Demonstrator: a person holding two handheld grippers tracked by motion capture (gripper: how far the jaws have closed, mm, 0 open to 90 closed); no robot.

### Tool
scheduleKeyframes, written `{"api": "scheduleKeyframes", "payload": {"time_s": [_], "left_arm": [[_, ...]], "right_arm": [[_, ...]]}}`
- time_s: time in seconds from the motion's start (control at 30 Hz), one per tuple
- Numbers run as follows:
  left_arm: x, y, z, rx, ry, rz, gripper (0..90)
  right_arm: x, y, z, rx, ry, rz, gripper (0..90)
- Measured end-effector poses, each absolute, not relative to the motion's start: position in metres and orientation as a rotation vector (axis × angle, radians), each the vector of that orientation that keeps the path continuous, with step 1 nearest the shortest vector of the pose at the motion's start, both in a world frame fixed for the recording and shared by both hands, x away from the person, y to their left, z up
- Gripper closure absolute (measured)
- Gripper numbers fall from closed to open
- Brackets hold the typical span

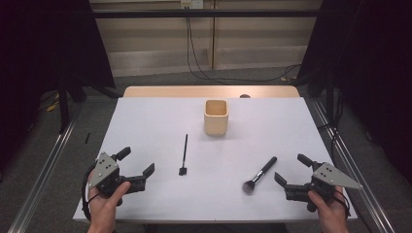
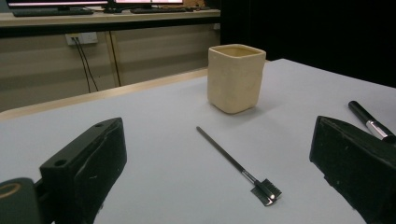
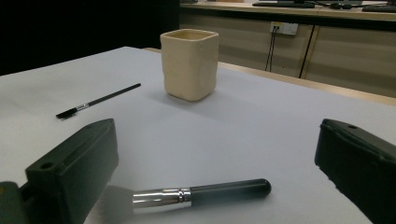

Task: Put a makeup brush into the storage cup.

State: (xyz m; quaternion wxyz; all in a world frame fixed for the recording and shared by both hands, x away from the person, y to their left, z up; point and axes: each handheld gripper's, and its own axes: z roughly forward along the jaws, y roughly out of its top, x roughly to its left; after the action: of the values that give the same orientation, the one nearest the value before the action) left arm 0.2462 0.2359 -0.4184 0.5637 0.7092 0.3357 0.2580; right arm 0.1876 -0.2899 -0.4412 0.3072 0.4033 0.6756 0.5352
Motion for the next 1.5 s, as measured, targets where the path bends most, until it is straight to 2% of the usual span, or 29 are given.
{"api": "scheduleKeyframes", "payload": {"time_s": [0.4, 0.47, 0.5, 0.57, 1.07, 1.5], "left_arm": [[0.260, 0.227, -0.416, 1.697, 0.764, 0.591, 3.6], [0.267, 0.225, -0.416, 1.664, 0.765, 0.524, 4.0], [0.267, 0.225, -0.416, 1.664, 0.765, 0.524, 4.0], [0.271, 0.222, -0.417, 1.699, 0.743, 0.605, 4.0], [0.286, 0.200, -0.410, 1.718, 0.721, 0.610, 4.0], [0.317, 0.186, -0.413, 1.751, 0.758, 0.605, 3.9]], "right_arm": [[0.188, -0.289, -0.442, 1.077, 1.792, 1.410, 0.0], [0.189, -0.289, -0.442, 1.085, 1.803, 1.401, 0.0], [0.189, -0.289, -0.442, 1.083, 1.803, 1.403, 0.0], [0.189, -0.289, -0.442, 1.082, 1.804, 1.403, 0.0], [0.190, -0.288, -0.443, 1.084, 1.810, 1.405, 0.0], [0.191, -0.288, -0.443, 1.086, 1.817, 1.400, 0.0]]}}
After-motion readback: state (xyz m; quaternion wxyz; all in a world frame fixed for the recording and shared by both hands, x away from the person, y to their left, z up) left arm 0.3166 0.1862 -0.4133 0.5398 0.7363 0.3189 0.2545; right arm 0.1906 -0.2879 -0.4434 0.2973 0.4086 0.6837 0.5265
